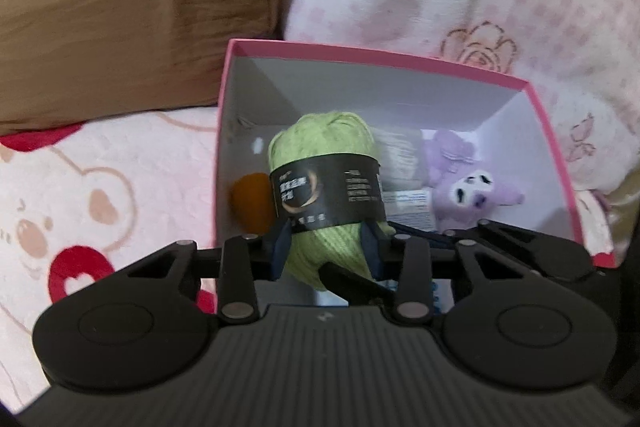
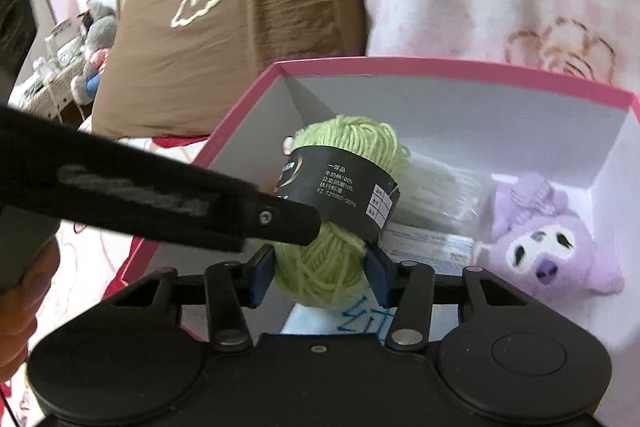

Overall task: Organize objects
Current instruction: 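Lower the yarn ball into the pink box and open the left tool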

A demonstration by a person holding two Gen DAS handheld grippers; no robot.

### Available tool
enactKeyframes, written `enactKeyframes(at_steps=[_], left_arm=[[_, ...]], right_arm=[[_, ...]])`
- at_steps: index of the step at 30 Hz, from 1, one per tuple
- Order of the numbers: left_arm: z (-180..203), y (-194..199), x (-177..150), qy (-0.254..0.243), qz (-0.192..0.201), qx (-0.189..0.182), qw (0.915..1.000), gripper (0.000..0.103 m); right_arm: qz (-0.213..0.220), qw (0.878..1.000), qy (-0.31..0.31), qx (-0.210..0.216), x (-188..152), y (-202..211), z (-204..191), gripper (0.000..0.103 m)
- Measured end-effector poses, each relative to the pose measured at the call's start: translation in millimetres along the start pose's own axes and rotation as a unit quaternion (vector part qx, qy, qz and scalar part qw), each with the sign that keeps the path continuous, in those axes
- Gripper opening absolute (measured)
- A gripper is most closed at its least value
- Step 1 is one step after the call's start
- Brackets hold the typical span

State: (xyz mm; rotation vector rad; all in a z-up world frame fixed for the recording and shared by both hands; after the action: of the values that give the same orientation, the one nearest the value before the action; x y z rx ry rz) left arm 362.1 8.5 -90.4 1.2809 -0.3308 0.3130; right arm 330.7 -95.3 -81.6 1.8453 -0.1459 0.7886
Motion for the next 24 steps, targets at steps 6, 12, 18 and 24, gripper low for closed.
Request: enactKeyframes(at_steps=[6,12,18,24], left_arm=[[-3.0,-7.9,3.2,0.006,0.002,-0.002,1.0000,0.035],[7.1,-11.6,2.4,-0.015,0.015,0.025,0.9995,0.034],[6.2,-3.7,-2.0,0.010,0.021,0.025,0.9994,0.037],[13.3,14.5,-10.9,0.037,0.028,0.007,0.9989,0.038]], right_arm=[[0.002,1.000,-0.004,0.002,0.2,-1.9,0.2,0.053],[-0.004,1.000,-0.019,0.012,-1.2,-0.5,5.0,0.055],[-0.010,1.000,-0.018,-0.012,-20.4,30.0,9.4,0.062],[-0.010,0.999,-0.031,0.003,-25.3,66.2,10.2,0.071]])
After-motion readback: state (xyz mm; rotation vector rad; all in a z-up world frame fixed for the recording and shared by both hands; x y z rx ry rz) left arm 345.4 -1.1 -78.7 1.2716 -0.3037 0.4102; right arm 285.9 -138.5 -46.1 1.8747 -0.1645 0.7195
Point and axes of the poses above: each gripper's, at about its wrist camera, not at the fingertips, and y roughly against the way its jaws point, z to its right, x to its top, the point moved 6 cm from there along -y, roughly the way its jaws point, and after that the axes turned 9 degrees about -z, right-handed, at the moved point
